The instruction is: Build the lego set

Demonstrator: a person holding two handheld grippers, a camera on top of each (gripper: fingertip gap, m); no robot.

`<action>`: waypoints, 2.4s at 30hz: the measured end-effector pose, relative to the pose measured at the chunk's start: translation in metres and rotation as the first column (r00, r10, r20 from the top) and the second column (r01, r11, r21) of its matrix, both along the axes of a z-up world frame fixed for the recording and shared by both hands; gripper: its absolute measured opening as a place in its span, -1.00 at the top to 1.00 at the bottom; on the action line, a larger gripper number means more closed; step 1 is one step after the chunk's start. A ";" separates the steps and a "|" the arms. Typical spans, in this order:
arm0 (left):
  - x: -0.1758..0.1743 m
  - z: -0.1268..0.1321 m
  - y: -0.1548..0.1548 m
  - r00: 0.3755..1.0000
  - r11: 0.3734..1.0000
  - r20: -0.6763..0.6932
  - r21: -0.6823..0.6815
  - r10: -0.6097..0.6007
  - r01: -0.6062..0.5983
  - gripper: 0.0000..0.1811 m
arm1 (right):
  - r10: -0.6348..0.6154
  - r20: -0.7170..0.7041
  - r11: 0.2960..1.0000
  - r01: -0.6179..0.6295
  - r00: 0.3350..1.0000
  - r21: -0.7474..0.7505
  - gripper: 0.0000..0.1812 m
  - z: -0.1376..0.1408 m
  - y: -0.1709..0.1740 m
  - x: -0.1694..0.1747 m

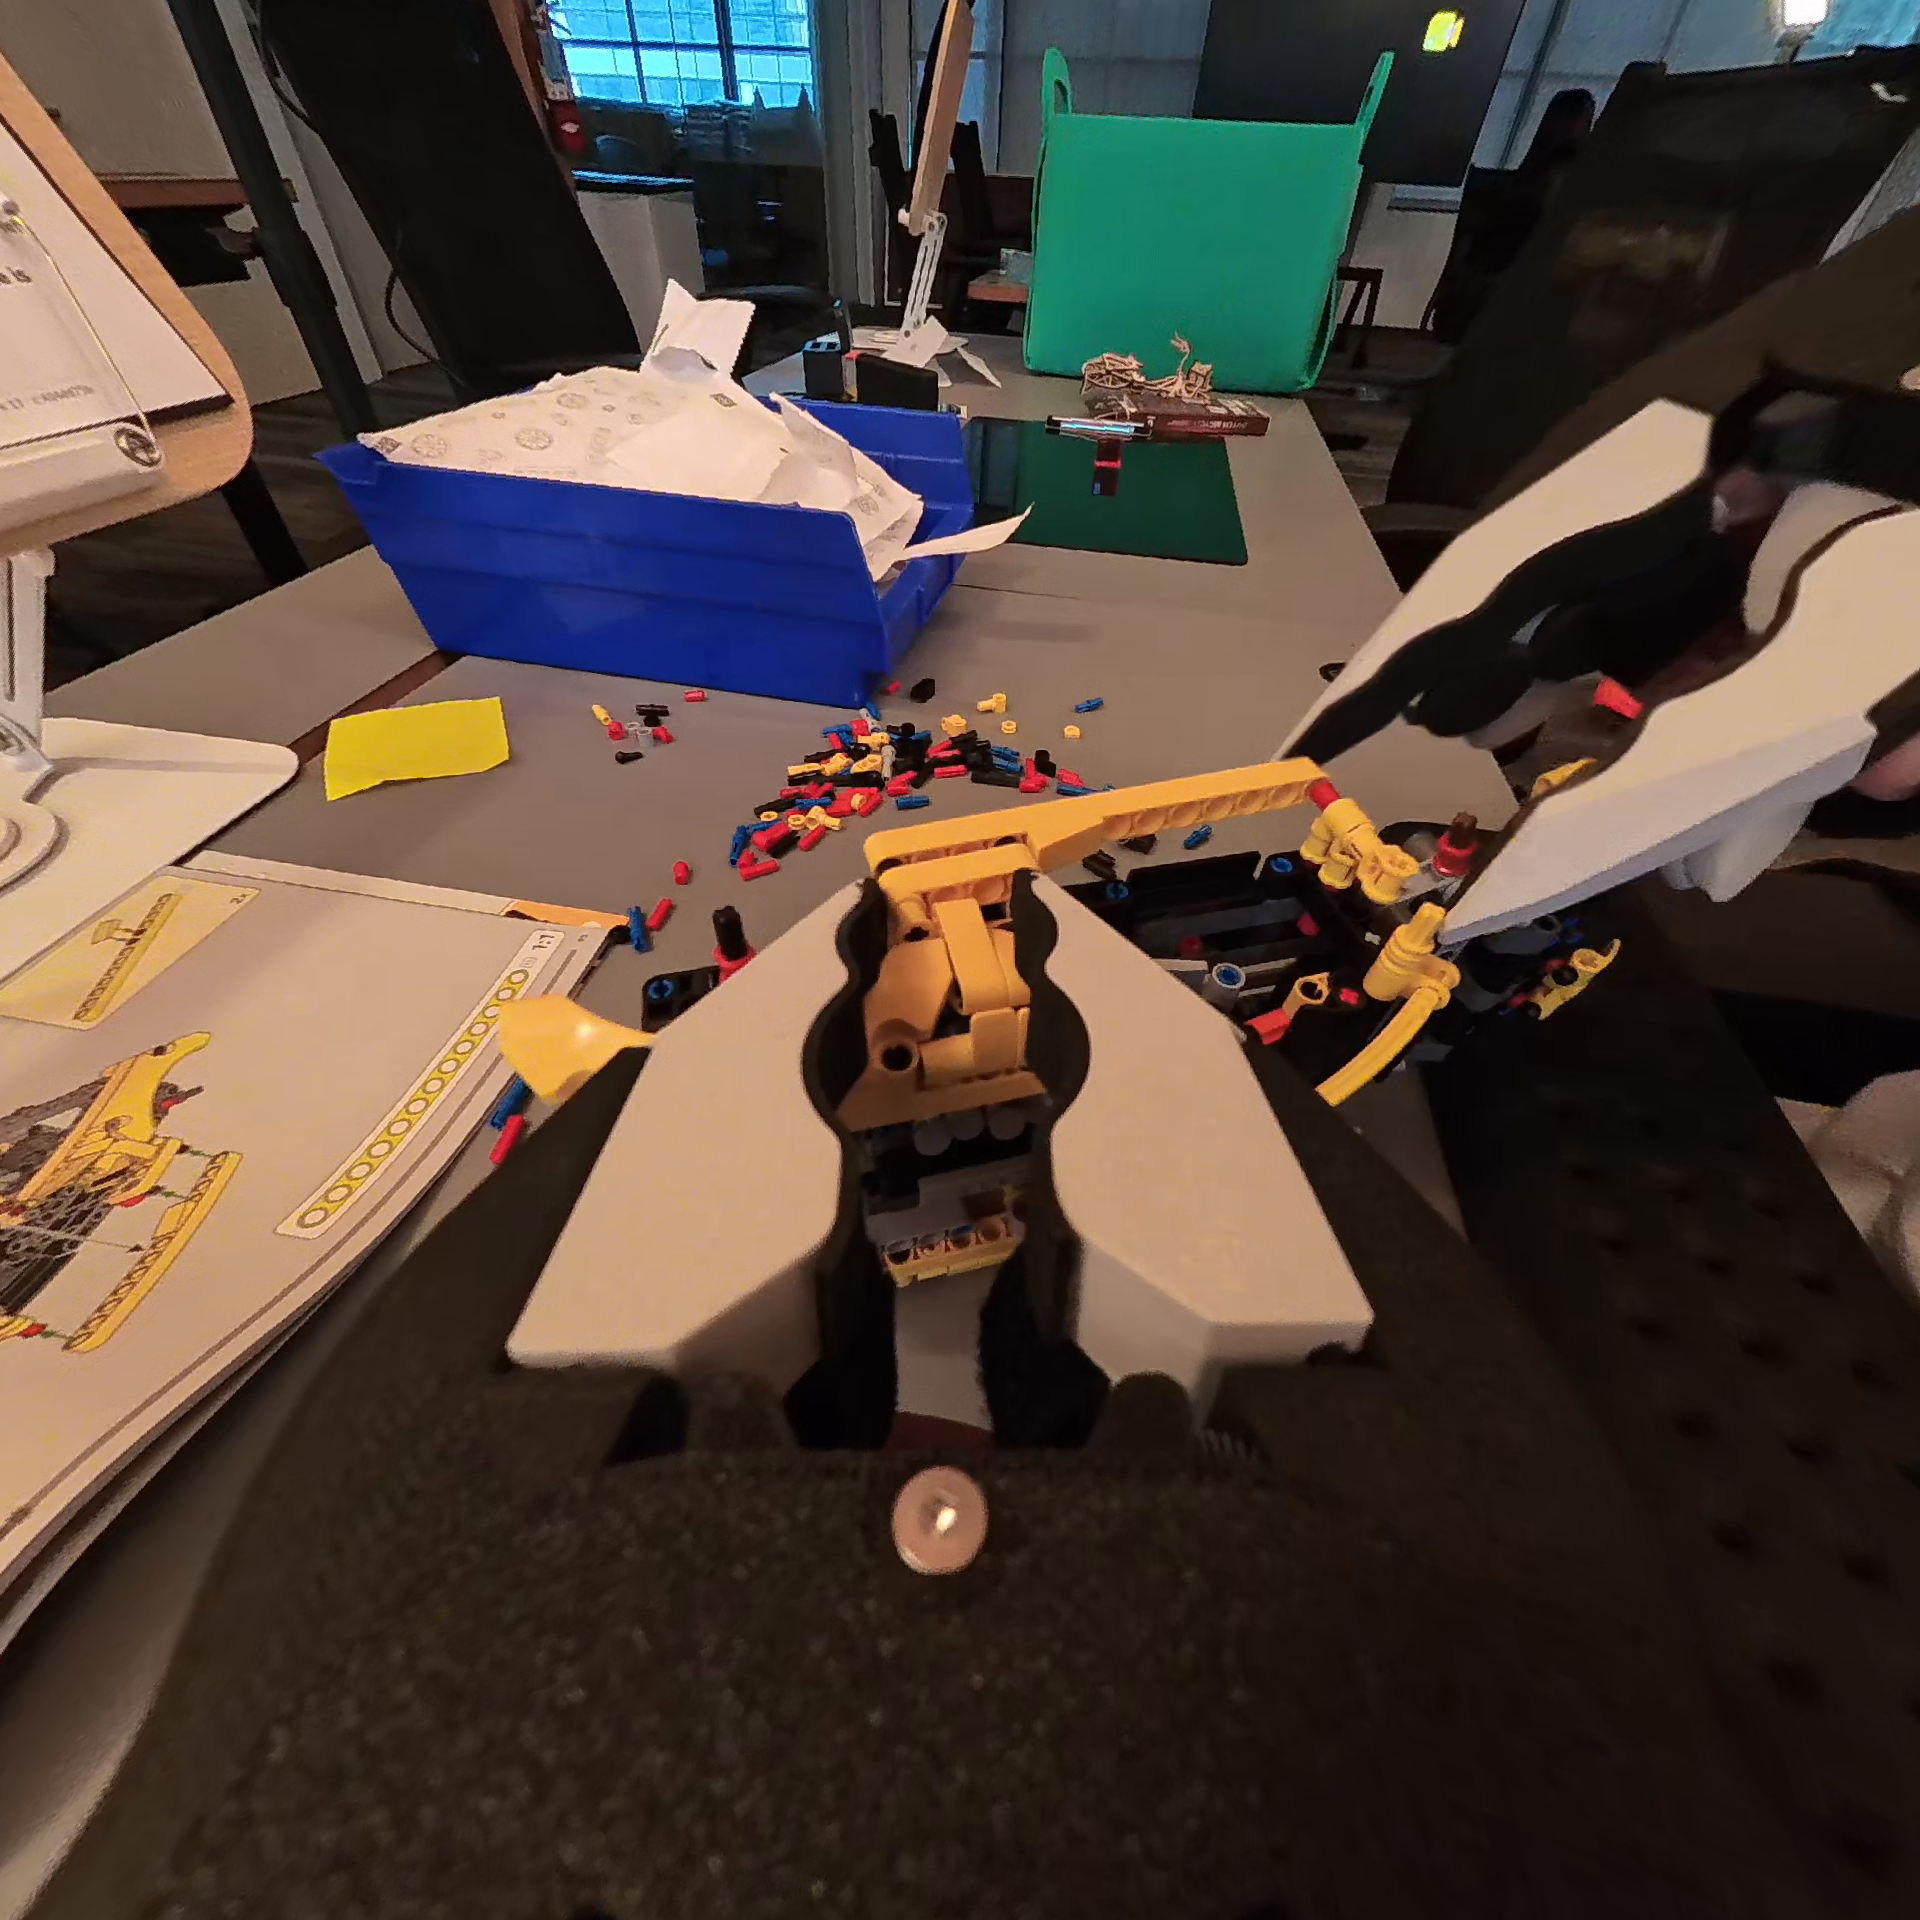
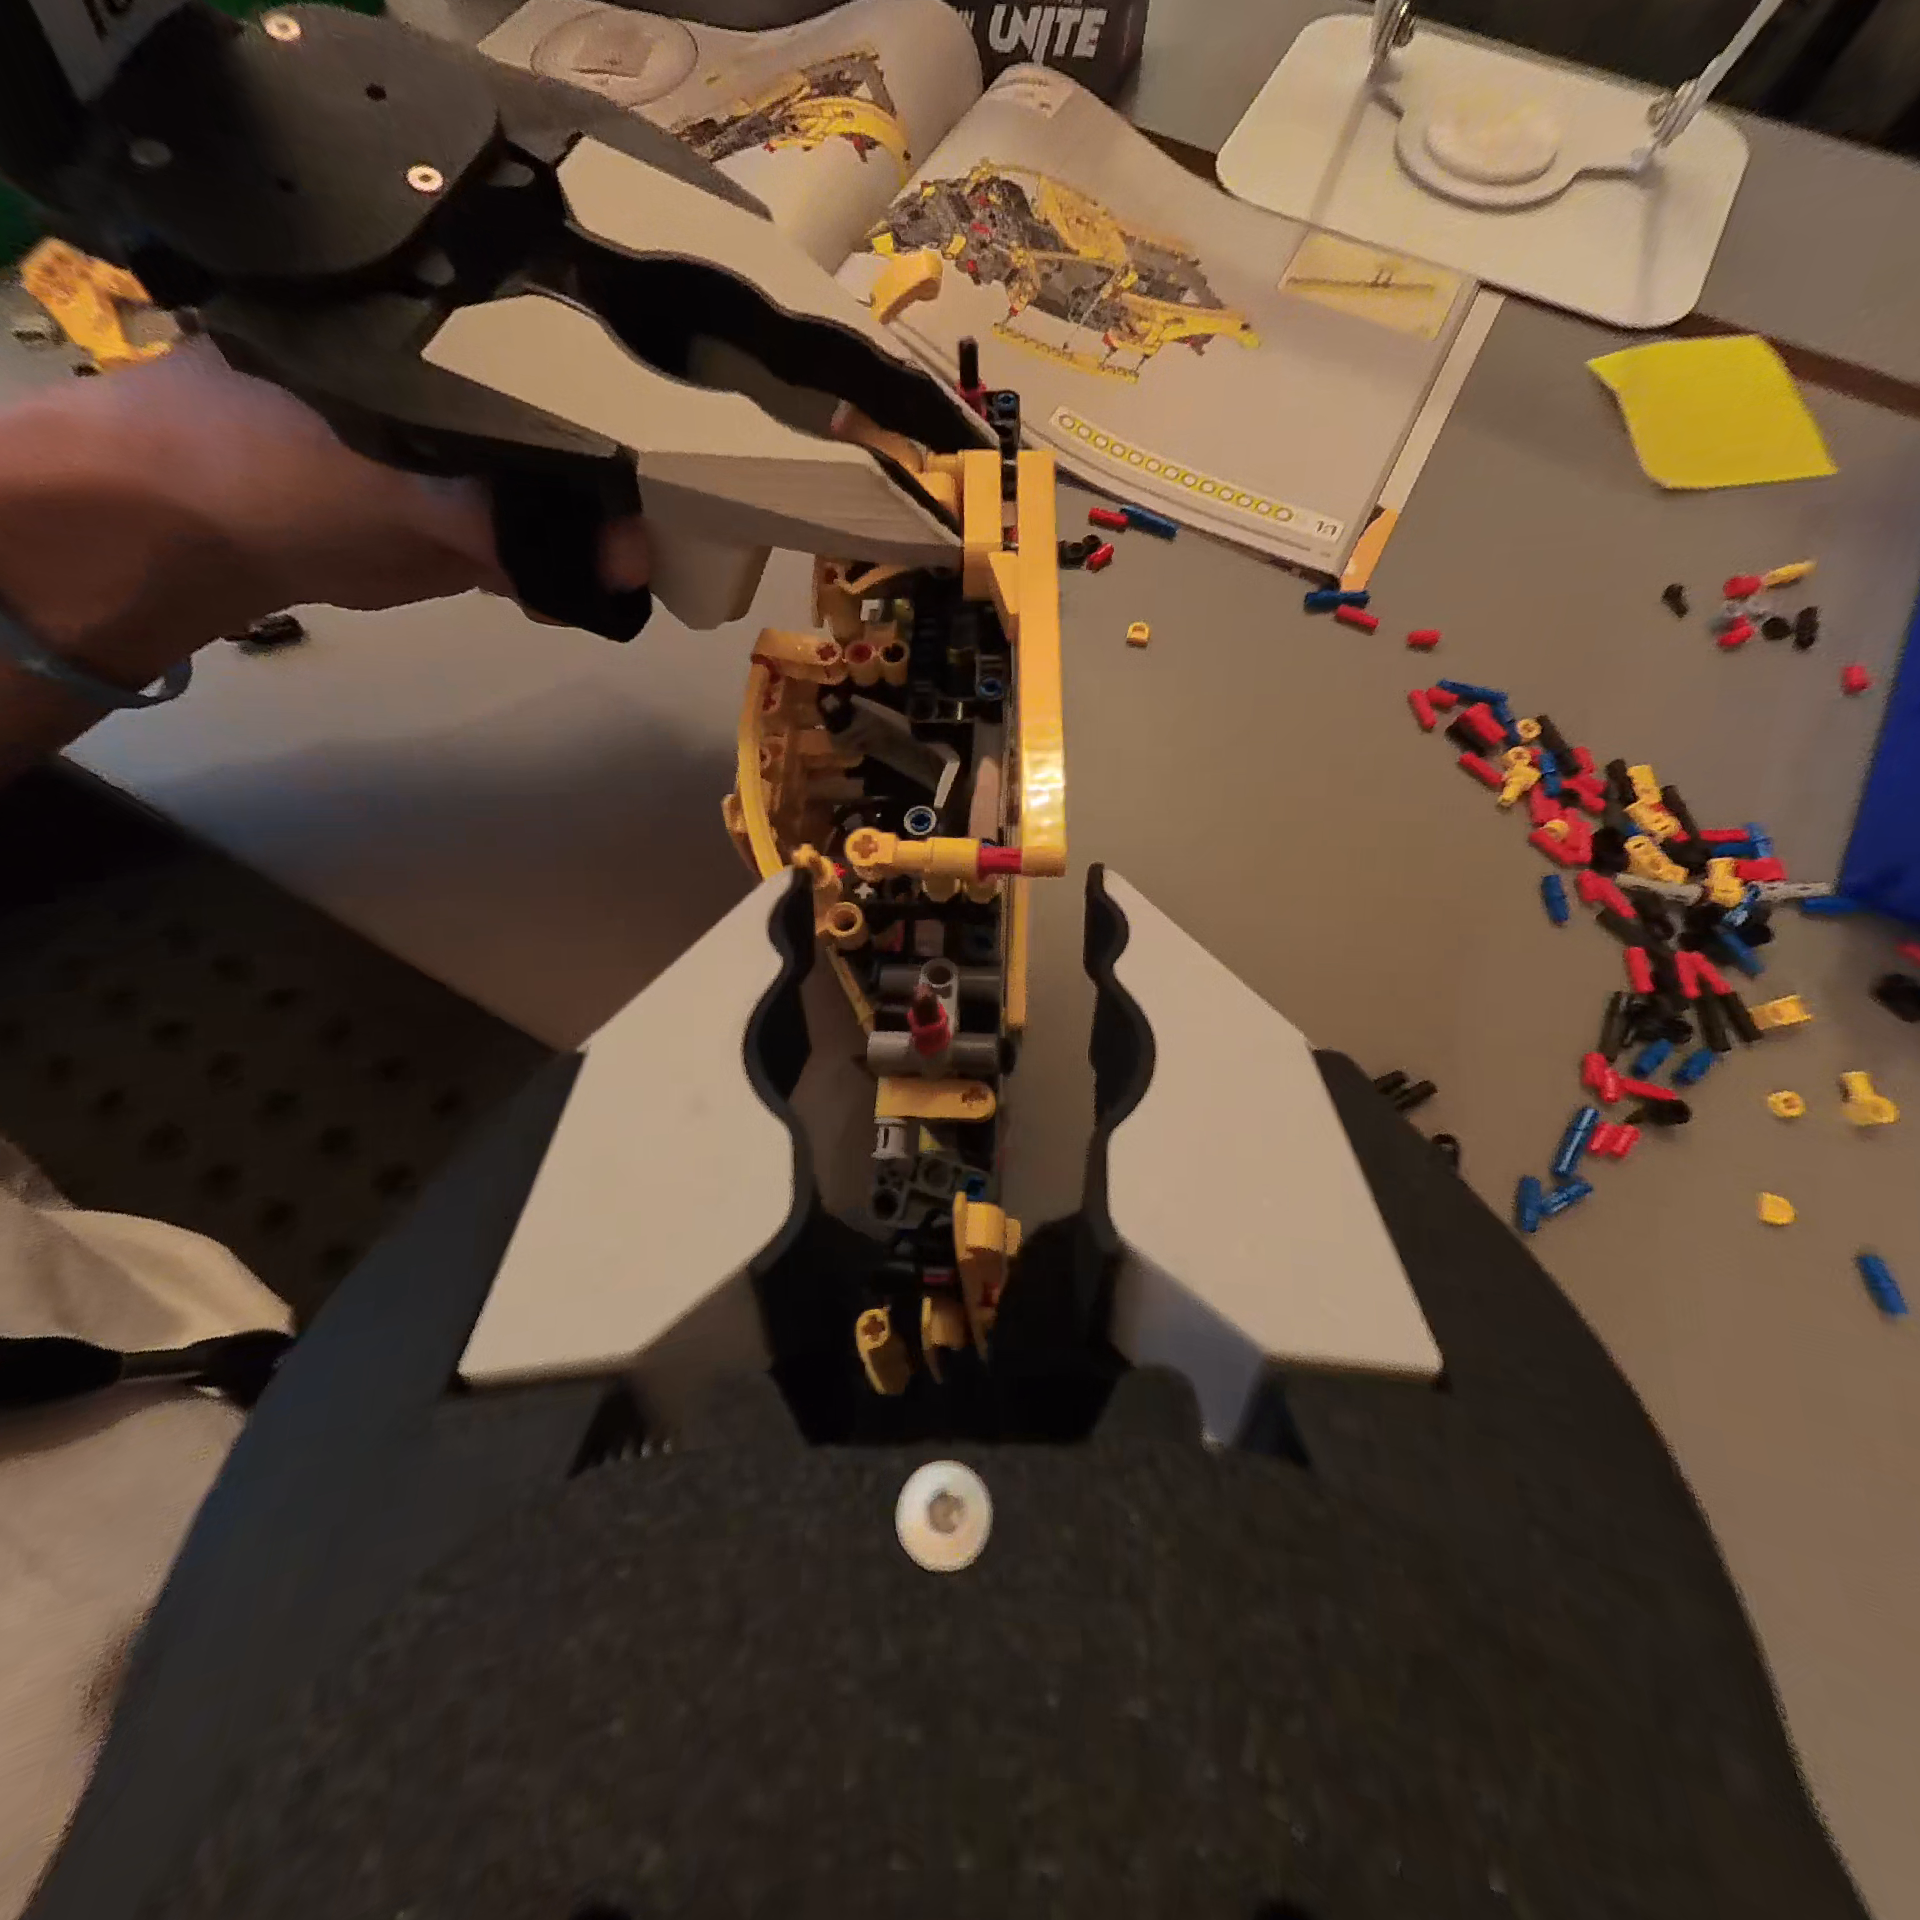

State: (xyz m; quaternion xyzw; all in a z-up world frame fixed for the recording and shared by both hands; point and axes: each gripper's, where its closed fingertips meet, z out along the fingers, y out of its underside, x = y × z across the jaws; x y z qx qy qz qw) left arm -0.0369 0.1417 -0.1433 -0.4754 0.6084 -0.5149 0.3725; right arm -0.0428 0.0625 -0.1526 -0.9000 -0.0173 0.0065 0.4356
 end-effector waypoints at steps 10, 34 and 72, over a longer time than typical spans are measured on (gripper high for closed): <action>-0.002 0.000 -0.001 1.000 1.000 -0.002 -0.008 -0.022 0.022 0.72 | 0.101 -0.017 0.995 -0.101 0.995 -0.004 0.75 -0.001 -0.001 0.002; -0.001 0.000 0.000 1.000 1.000 0.005 -0.010 -0.014 0.014 0.74 | 0.272 -0.048 0.962 -0.271 0.961 0.012 0.75 0.006 0.000 0.010; 0.010 -0.015 -0.052 0.525 0.514 -0.647 0.231 -0.553 0.826 0.77 | 0.032 -0.200 0.990 -0.003 0.979 0.142 0.50 0.009 0.007 0.002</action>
